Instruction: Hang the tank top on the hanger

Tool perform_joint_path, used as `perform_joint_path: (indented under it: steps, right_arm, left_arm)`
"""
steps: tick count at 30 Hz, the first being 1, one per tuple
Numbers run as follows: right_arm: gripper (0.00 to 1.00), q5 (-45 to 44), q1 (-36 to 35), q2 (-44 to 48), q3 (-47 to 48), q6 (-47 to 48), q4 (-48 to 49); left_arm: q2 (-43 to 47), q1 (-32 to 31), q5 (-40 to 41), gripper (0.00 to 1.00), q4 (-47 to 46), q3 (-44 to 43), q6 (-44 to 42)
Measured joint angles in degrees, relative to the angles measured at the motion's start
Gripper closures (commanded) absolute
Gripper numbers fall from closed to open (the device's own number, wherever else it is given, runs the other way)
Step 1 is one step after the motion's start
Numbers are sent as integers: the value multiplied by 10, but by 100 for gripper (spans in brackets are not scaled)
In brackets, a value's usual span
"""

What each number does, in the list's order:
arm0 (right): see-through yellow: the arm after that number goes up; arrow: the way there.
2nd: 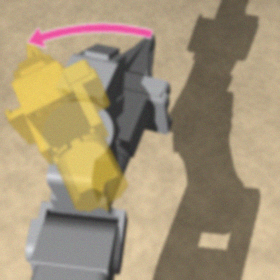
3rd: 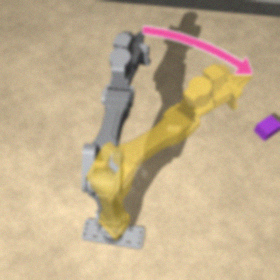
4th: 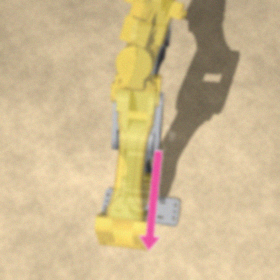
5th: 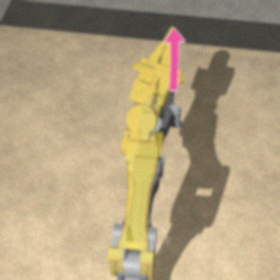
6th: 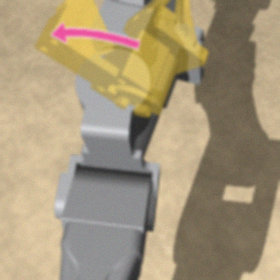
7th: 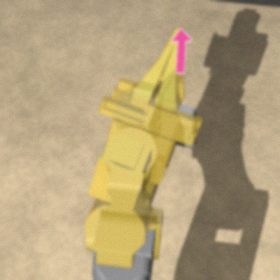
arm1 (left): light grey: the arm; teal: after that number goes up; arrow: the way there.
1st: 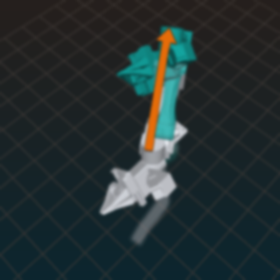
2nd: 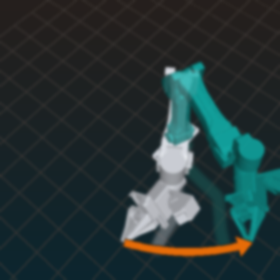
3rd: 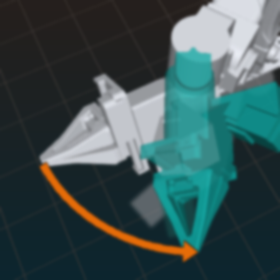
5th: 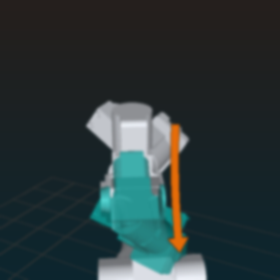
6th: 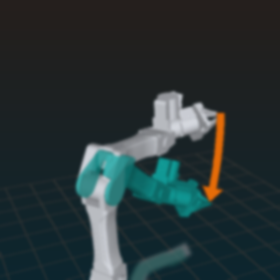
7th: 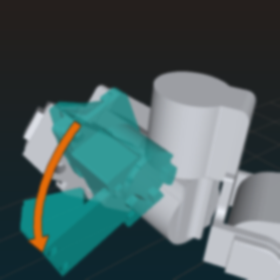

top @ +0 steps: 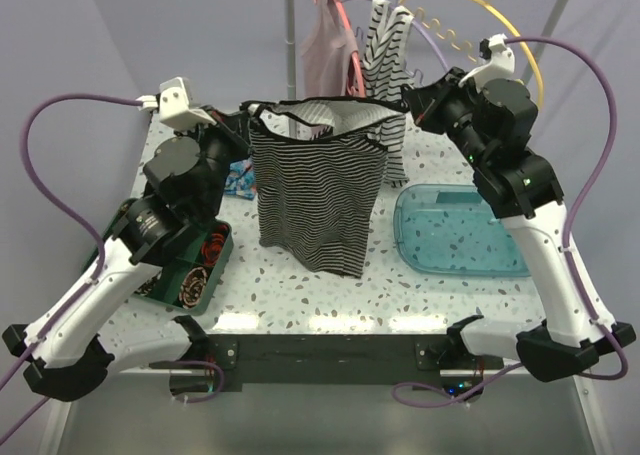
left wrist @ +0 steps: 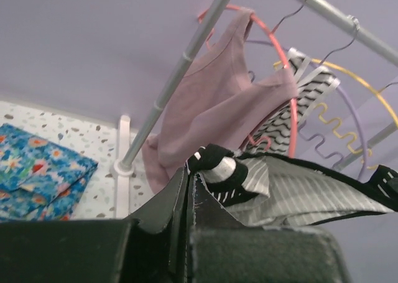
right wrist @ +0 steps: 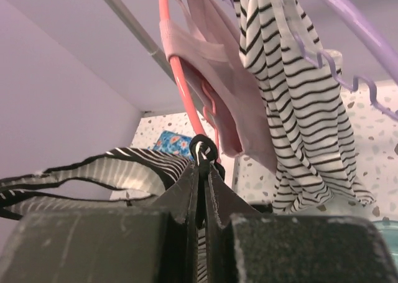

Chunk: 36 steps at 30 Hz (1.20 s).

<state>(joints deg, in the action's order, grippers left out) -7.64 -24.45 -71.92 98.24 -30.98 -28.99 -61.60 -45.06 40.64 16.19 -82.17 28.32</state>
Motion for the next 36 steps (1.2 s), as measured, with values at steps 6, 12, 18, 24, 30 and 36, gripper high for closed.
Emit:
perform_joint_path:
  steps: [6,12,18,24,30,36]
  right_arm:
    - [100,46,-7,94,-264,-26,71]
    - [73,58,-87,65,-515,-64,106]
    - [43,55,-108,72,-609,-71,114]
    - [40,27,-108,169,-546,-23,96]
    - [41,-65,-108,256,-444,39,99]
    - [39,-122,-95,179,-266,138,98]
  left_arm:
    - [64,0,-24,100,9,155,37]
    - [73,0,-111,91,2,419,120]
    - [57,0,-179,36,-1,519,169]
    - [76,0,-177,30,-15,484,170]
    - [92,0,-168,28,-7,408,144]
    - [119,0,-165,27,9,355,104]
